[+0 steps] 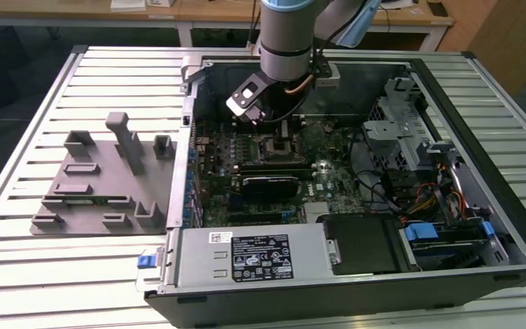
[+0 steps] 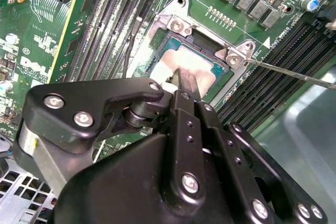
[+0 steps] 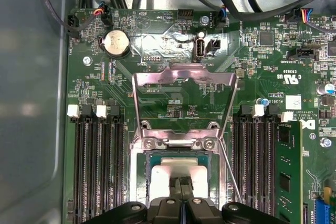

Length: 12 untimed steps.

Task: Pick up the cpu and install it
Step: 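Place the cpu into insertion slot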

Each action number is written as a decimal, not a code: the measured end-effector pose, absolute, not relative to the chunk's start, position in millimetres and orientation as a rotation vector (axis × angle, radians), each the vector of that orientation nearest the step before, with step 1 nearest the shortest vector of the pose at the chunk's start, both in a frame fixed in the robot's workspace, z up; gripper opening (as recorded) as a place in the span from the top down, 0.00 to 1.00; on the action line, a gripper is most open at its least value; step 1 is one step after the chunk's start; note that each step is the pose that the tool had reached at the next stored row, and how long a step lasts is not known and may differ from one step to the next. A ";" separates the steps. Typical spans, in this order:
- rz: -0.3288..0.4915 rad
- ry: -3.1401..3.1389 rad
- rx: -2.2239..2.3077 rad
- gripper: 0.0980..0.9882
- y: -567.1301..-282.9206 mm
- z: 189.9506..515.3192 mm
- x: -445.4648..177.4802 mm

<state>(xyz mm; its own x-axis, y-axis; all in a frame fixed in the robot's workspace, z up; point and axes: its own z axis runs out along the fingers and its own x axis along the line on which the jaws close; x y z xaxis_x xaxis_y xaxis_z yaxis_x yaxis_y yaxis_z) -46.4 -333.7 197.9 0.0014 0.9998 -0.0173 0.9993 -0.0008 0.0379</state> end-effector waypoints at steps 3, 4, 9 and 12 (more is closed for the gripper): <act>0.022 2.192 2.194 0.99 -333.7 200.4 -46.4; 0.022 2.192 2.194 0.99 -333.7 201.3 -46.4; 0.024 2.191 2.194 0.99 -333.8 209.5 -46.5; 0.026 2.190 2.192 0.99 -333.8 218.0 -46.5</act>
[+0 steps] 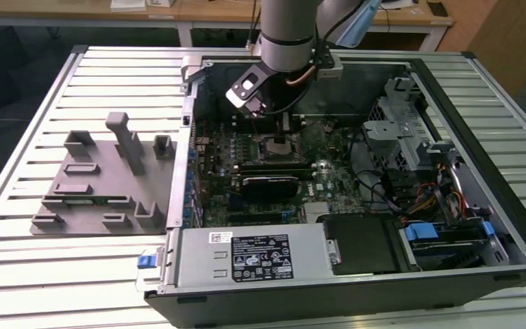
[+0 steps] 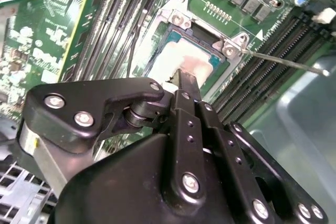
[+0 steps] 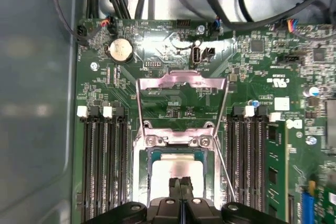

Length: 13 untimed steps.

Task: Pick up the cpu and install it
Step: 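Place the cpu into insertion slot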

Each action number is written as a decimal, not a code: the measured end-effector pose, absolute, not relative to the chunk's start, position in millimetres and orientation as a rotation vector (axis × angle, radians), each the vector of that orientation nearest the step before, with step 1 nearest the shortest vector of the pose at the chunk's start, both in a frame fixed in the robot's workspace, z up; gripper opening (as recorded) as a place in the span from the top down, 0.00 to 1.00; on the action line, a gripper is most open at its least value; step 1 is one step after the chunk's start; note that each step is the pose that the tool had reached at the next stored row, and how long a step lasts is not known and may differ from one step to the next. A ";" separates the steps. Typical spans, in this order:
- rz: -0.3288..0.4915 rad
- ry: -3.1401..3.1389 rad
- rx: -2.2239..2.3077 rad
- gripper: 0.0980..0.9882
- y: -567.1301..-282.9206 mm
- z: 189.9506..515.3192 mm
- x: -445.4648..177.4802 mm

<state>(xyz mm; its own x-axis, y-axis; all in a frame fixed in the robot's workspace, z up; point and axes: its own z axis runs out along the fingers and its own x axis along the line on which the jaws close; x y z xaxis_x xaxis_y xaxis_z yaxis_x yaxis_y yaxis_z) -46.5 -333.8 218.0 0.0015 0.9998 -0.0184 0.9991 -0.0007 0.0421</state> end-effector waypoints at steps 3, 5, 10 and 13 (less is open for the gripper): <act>0.029 2.189 2.191 0.99 -333.8 227.7 -46.5; 0.031 2.188 2.190 0.99 -333.8 234.4 -46.5; 0.035 2.185 2.188 0.99 -333.8 249.9 -46.5; 0.037 2.184 2.187 0.99 -333.8 254.0 -46.5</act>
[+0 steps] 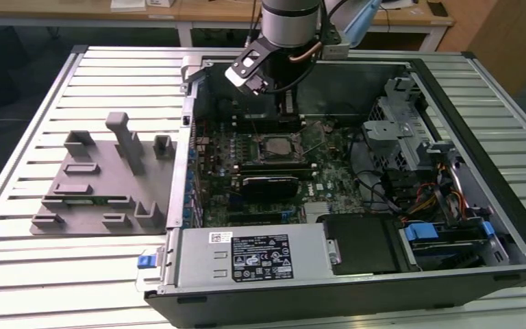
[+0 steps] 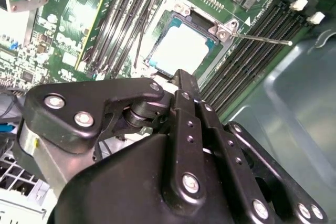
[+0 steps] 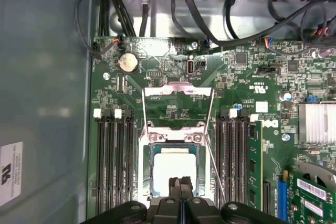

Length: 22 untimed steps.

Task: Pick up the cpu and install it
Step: 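Place the cpu into insertion slot, then close the cpu cover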

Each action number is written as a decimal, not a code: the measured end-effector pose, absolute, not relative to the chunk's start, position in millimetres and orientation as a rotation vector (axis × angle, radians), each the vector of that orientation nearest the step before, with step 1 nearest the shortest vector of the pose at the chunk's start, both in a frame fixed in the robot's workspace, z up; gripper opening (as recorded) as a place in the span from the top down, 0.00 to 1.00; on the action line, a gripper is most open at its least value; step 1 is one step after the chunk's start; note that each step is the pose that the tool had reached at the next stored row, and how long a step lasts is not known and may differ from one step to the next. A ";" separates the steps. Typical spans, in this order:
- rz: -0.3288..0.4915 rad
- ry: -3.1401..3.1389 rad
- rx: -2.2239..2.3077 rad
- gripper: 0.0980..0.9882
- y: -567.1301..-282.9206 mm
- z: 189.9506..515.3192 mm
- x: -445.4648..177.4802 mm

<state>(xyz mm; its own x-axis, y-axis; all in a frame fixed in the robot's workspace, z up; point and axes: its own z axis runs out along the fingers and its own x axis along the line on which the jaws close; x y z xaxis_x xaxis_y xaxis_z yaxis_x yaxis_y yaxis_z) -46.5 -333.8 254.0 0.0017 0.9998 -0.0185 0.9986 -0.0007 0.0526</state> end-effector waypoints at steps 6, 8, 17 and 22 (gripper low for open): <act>0.039 2.185 2.188 0.99 -333.8 254.0 -46.5; 0.039 2.185 2.188 0.99 -333.8 254.0 -46.5; 0.040 2.185 2.188 0.99 -333.8 254.0 -42.3; 0.040 2.185 2.188 0.99 -333.8 254.0 -30.4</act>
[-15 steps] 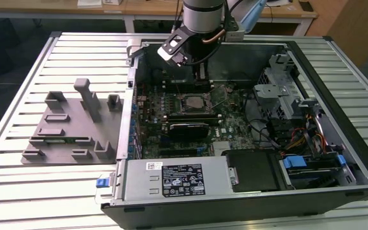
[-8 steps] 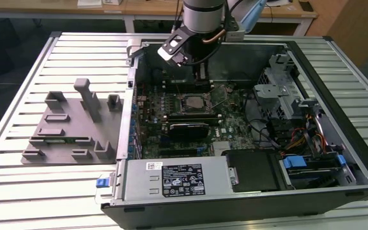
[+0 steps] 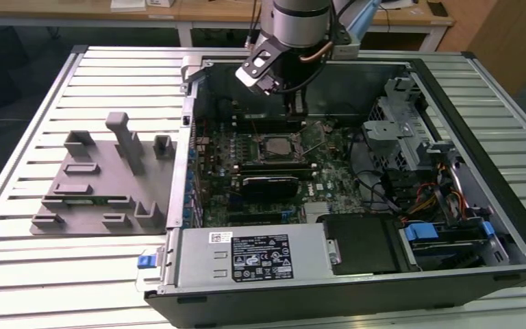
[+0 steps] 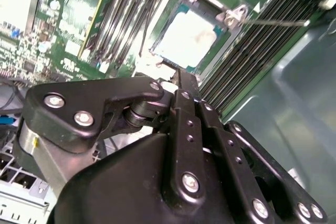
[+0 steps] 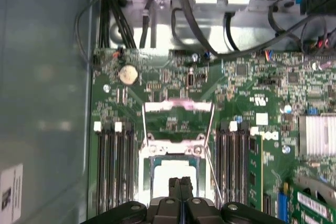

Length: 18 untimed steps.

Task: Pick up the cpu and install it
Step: 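Close the cpu cover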

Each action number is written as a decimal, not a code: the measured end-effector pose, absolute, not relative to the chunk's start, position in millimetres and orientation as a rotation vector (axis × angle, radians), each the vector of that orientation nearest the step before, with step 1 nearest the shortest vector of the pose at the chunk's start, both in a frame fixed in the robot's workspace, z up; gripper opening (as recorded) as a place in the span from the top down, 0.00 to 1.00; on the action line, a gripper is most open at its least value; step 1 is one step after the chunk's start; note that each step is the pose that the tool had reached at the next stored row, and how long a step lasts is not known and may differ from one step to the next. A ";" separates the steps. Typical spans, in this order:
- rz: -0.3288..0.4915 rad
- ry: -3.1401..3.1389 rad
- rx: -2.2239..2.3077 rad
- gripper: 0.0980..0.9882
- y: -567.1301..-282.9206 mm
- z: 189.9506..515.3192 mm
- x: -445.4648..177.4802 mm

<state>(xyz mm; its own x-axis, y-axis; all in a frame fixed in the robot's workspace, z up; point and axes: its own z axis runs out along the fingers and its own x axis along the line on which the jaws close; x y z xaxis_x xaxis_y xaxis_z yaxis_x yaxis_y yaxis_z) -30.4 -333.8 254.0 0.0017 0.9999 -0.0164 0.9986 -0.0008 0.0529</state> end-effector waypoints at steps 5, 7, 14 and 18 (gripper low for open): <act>0.040 2.185 2.188 0.99 -333.8 254.0 -17.4; 0.040 2.185 2.188 0.99 -333.8 254.0 -12.7; 0.040 2.185 2.188 0.99 -333.8 254.0 1.9; 0.040 2.185 2.188 0.99 -333.8 254.0 7.4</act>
